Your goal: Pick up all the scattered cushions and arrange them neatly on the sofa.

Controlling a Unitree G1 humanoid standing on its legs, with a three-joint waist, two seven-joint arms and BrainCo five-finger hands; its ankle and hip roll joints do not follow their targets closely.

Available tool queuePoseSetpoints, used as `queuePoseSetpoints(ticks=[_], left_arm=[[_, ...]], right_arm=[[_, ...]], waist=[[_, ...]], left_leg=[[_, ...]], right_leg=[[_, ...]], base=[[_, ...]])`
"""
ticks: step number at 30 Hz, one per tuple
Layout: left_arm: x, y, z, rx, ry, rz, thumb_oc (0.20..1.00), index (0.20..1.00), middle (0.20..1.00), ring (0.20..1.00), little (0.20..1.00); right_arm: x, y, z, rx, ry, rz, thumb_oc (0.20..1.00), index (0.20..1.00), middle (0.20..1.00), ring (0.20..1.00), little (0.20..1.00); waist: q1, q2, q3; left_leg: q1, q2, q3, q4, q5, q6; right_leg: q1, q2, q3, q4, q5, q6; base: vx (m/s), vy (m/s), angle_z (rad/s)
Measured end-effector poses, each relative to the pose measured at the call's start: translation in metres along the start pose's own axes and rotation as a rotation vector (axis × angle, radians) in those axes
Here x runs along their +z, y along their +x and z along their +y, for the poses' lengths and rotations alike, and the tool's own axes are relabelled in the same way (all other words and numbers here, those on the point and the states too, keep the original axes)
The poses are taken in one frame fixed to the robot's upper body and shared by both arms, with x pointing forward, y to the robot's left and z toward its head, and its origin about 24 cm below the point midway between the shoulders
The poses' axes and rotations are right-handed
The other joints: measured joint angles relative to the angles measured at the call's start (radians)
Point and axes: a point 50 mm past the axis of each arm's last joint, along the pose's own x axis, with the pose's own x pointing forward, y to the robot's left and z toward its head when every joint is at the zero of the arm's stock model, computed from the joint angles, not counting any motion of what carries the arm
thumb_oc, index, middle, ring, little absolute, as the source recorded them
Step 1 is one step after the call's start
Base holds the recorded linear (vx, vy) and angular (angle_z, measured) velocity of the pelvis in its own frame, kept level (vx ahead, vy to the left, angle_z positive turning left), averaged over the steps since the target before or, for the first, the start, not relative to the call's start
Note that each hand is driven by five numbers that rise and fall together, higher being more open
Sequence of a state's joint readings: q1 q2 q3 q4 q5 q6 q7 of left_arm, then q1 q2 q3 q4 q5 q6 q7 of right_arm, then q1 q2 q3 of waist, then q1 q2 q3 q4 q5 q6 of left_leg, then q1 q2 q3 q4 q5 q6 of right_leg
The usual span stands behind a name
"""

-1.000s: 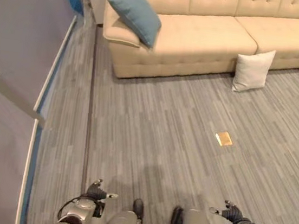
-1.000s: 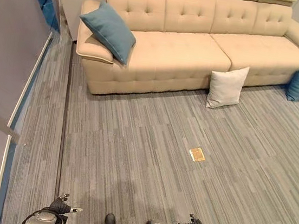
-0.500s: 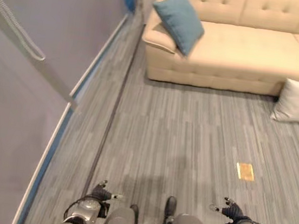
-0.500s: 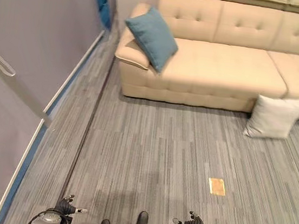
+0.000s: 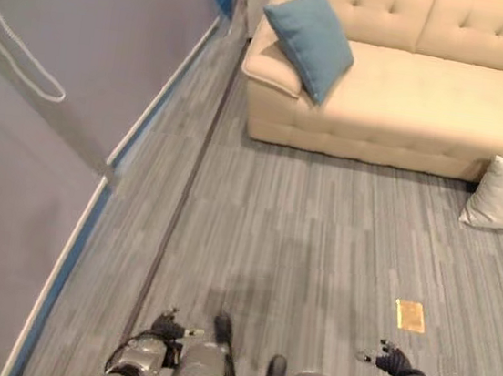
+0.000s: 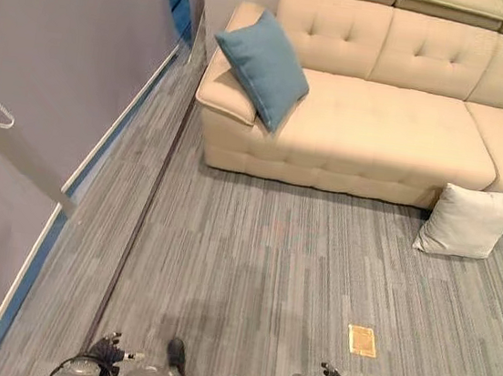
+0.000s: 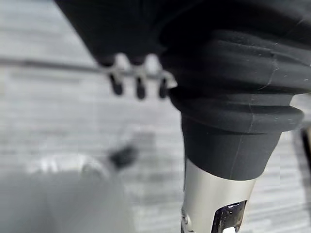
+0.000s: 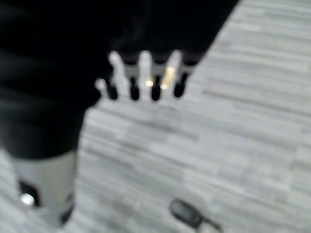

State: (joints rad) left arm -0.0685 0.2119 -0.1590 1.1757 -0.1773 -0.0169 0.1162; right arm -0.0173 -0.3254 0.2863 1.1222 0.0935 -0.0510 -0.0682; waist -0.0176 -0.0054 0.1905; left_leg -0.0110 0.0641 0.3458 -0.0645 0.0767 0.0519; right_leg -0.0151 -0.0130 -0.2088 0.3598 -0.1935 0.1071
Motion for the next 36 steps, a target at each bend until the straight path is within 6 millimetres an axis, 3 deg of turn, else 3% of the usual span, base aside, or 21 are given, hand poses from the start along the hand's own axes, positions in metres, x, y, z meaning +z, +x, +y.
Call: queuePoseSetpoints(ticks=[4,7,8,12,13,14,16,17,18,19,20,21,23,26,28,29,31,33,34,35,36], left_arm=[[0.011,0.002,0.014,0.029,0.033,-0.034,1.0,1.0,1.0,1.0,1.0],[0.024,0.003,0.016,0.038,0.034,-0.068,1.0,1.0,1.0,1.0,1.0],[0.026,0.004,0.014,0.038,0.029,-0.072,1.0,1.0,1.0,1.0,1.0],[0.023,0.004,0.015,0.046,0.005,-0.057,1.0,1.0,1.0,1.0,1.0],[0.017,0.003,0.014,0.047,-0.007,-0.038,1.0,1.0,1.0,1.0,1.0],[0.01,0.002,0.007,0.03,-0.007,-0.023,1.0,1.0,1.0,1.0,1.0],[0.004,0.001,0.001,0.011,0.003,-0.009,1.0,1.0,1.0,1.0,1.0],[0.005,0.001,-0.002,0.004,0.0,-0.011,1.0,1.0,1.0,1.0,1.0],[0.01,0.001,-0.006,-0.007,-0.005,-0.027,1.0,1.0,1.0,1.0,1.0],[0.007,0.0,-0.009,-0.013,-0.014,-0.023,1.0,1.0,1.0,1.0,1.0],[0.009,0.0,-0.01,-0.016,-0.027,-0.033,1.0,1.0,1.0,1.0,1.0],[0.009,0.0,-0.013,-0.026,-0.01,-0.036,1.0,1.0,1.0,1.0,1.0],[0.015,0.0,-0.013,-0.037,-0.041,-0.055,1.0,1.0,1.0,1.0,1.0],[0.025,0.002,-0.008,-0.027,-0.035,-0.084,1.0,1.0,1.0,1.0,1.0],[0.023,0.001,-0.005,-0.019,-0.039,-0.084,1.0,1.0,1.0,1.0,1.0],[0.019,0.001,-0.001,-0.01,-0.04,-0.072,1.0,1.0,1.0,1.0,1.0],[0.012,0.0,0.005,0.008,-0.055,-0.053,1.0,1.0,1.0,1.0,1.0],[0.008,0.0,0.006,0.016,-0.061,-0.041,1.0,1.0,1.0,1.0,1.0],[-0.004,-0.001,0.013,0.036,-0.07,-0.002,1.0,1.0,1.0,1.0,1.0],[-0.011,-0.002,0.01,0.032,-0.07,0.021,1.0,1.0,1.0,1.0,1.0],[-0.013,-0.002,0.01,0.032,-0.066,0.035,1.0,1.0,1.0,1.0,1.0]], right_arm=[[0.007,-0.001,0.013,0.041,0.002,-0.036,1.0,1.0,1.0,1.0,1.0],[0.029,0.002,0.015,0.045,0.006,-0.104,1.0,1.0,1.0,1.0,1.0],[0.037,0.003,0.011,0.039,0.006,-0.13,1.0,1.0,1.0,1.0,1.0],[0.058,0.004,0.012,0.038,0.022,-0.192,1.0,1.0,1.0,1.0,1.0],[0.054,0.003,0.013,0.041,0.023,-0.18,1.0,1.0,1.0,1.0,1.0],[0.051,0.003,0.008,0.031,0.017,-0.171,1.0,1.0,1.0,1.0,1.0],[0.041,0.002,0.007,0.03,0.014,-0.147,1.0,1.0,1.0,1.0,1.0],[0.038,0.002,0.006,0.031,0.012,-0.135,1.0,1.0,1.0,1.0,1.0],[0.03,0.002,0.003,0.022,0.013,-0.117,1.0,1.0,1.0,1.0,1.0],[0.032,0.002,-0.003,0.009,0.014,-0.123,1.0,1.0,1.0,1.0,1.0],[0.036,0.002,-0.007,-0.005,0.036,-0.139,1.0,1.0,1.0,1.0,1.0],[0.036,0.002,-0.009,-0.012,0.042,-0.143,1.0,1.0,1.0,1.0,1.0],[0.031,0.002,-0.007,-0.007,0.031,-0.121,1.0,1.0,1.0,1.0,1.0],[0.025,0.002,-0.002,0.013,0.002,-0.091,1.0,1.0,1.0,1.0,1.0],[0.022,0.003,-0.003,0.009,0.013,-0.074,1.0,1.0,1.0,1.0,1.0],[0.018,0.003,-0.002,0.011,0.014,-0.055,1.0,1.0,1.0,1.0,1.0],[0.013,0.002,0.0,0.019,0.002,-0.039,1.0,1.0,1.0,1.0,1.0],[0.003,0.0,-0.003,0.011,0.0,-0.016,1.0,1.0,1.0,1.0,1.0],[0.0,-0.001,-0.002,0.014,0.0,-0.01,1.0,1.0,1.0,1.0,1.0],[-0.003,-0.002,-0.005,0.007,-0.004,-0.003,1.0,1.0,1.0,1.0,1.0],[-0.008,-0.003,-0.004,0.009,-0.002,0.013,1.0,1.0,1.0,1.0,1.0]], waist=[[-0.006,-0.058,-0.005],[-0.016,-0.045,0.016],[-0.022,-0.02,0.024],[-0.036,-0.029,0.033],[-0.063,-0.044,0.029],[-0.076,-0.019,0.031],[-0.088,-0.007,0.022],[-0.088,-0.014,0.021],[-0.085,-0.028,0.012],[-0.072,-0.029,0.009],[-0.072,-0.036,0.013],[-0.043,-0.053,0.021],[-0.024,-0.07,0.028],[-0.023,-0.082,0.032],[-0.015,-0.066,0.026],[-0.013,-0.049,0.032],[0.006,-0.055,0.025],[0.026,-0.057,0.024],[0.034,-0.084,-0.003],[0.025,-0.058,-0.017],[0.002,-0.033,-0.025]], left_leg=[[0.078,-0.089,-0.009,-0.026,-0.065,0.058],[0.125,-0.086,-0.015,-0.026,-0.076,0.065],[0.134,-0.074,-0.023,-0.026,-0.118,0.065],[0.185,-0.091,-0.008,-0.026,-0.158,0.013],[0.239,-0.094,-0.028,-0.029,-0.219,-0.018],[0.308,-0.055,-0.044,-0.018,-0.263,-0.062],[0.32,-0.021,-0.079,0.051,-0.274,-0.088],[0.302,0.002,-0.099,0.131,-0.254,-0.122],[0.245,0.016,-0.14,0.311,-0.21,-0.189],[0.216,0.02,-0.158,0.402,-0.153,-0.229],[0.134,0.033,-0.194,0.573,-0.08,-0.28],[0.0,0.068,-0.185,0.815,0.075,-0.308],[-0.149,0.07,-0.191,0.881,-0.006,-0.252],[-0.22,0.047,-0.154,0.666,-0.025,-0.23],[-0.199,0.021,-0.162,0.293,-0.005,-0.203],[-0.182,0.017,-0.165,0.092,0.044,-0.172],[-0.163,-0.002,-0.223,-0.028,0.072,-0.165],[-0.181,-0.021,-0.205,0.082,0.127,-0.117],[-0.149,-0.063,-0.127,0.133,0.103,-0.073],[-0.127,-0.063,-0.134,0.115,0.109,-0.043],[-0.079,-0.052,-0.119,0.054,0.039,0.01]], right_leg=[[-0.194,-0.162,0.035,0.381,-0.03,0.035],[-0.274,-0.149,0.032,0.26,-0.026,0.036],[-0.288,-0.127,0.021,0.166,-0.018,0.035],[-0.331,-0.101,-0.003,-0.232,0.141,0.047],[-0.327,-0.096,-0.009,-0.361,0.193,0.065],[-0.325,-0.081,-0.033,-0.258,0.264,0.005],[-0.301,-0.066,-0.03,-0.202,0.297,-0.036],[-0.268,-0.062,-0.022,-0.208,0.3,-0.067],[-0.195,-0.057,-0.024,-0.256,0.294,-0.104],[-0.159,-0.044,-0.014,-0.278,0.29,-0.161],[-0.129,-0.043,-0.009,-0.287,0.28,-0.201],[-0.069,-0.038,-0.01,-0.332,0.274,-0.2],[0.026,-0.016,0.011,-0.38,0.231,-0.208],[0.09,0.001,-0.002,-0.418,0.211,-0.208],[0.138,0.037,0.035,-0.454,0.173,-0.15],[0.172,0.068,0.035,-0.452,0.173,-0.157],[0.203,0.078,0.044,-0.452,0.135,-0.116],[0.24,0.083,0.043,-0.453,0.116,-0.114],[0.272,0.054,0.038,-0.45,0.057,-0.093],[0.281,0.067,0.049,-0.428,0.054,-0.088],[0.256,0.082,0.055,-0.333,0.022,-0.049]], base=[[0.23,0.104,0.1],[0.39,0.002,0.22],[0.51,-0.067,0.07],[0.42,-0.091,0.0],[0.61,-0.199,0.25],[0.61,-0.234,0.47],[0.36,-0.214,0.46],[0.31,-0.302,0.5],[0.26,-0.294,0.23],[0.27,-0.293,0.04],[0.26,-0.24,-0.29],[0.29,-0.191,-0.37],[0.33,-0.144,-0.39],[0.39,-0.006,-0.23],[0.39,0.064,-0.46],[0.47,0.059,-0.56],[0.31,0.06,-0.61],[0.46,0.166,-0.73],[0.27,0.14,-0.53],[0.25,0.134,-0.24],[0.23,0.129,0.22]])
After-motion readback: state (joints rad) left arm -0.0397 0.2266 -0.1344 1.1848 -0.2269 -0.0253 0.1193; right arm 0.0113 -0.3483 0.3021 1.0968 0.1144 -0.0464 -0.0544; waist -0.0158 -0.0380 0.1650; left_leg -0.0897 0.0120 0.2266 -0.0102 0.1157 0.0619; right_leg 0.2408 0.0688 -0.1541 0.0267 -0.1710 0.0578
